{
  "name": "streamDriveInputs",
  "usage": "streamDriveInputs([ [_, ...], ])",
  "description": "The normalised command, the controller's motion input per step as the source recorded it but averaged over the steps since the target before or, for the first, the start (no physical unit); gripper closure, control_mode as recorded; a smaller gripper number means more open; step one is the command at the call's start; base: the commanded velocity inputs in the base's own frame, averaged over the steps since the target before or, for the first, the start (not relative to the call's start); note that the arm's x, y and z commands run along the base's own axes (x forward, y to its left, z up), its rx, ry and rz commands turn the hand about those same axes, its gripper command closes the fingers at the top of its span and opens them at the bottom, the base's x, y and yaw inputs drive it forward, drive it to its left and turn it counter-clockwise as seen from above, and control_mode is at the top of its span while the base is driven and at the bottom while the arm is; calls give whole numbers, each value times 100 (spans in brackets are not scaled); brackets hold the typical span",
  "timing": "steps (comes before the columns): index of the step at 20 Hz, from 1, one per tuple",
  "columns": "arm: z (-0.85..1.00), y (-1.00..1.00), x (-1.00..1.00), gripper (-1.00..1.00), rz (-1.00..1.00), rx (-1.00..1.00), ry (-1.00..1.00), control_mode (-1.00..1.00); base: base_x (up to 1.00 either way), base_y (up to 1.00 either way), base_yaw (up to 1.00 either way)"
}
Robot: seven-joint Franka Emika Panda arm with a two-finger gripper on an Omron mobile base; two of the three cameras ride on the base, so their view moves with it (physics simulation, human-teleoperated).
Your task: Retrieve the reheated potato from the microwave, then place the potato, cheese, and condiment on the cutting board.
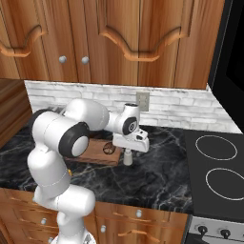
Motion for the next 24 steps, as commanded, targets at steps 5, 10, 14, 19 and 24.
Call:
streamDriveInputs([
  [5,0,0,0,-100,-2,0,0,-100,0,0,0],
  [10,0,0,-8,-100,-2,0,0,-100,0,0,0],
  [14,0,0,-8,-100,-3,0,0,-100,0,0,0],
  [19,0,5,-3,-100,-3,0,0,-100,0,0,0],
  [24,0,11,0,-100,-4,0,0,-100,0,0,0],
])
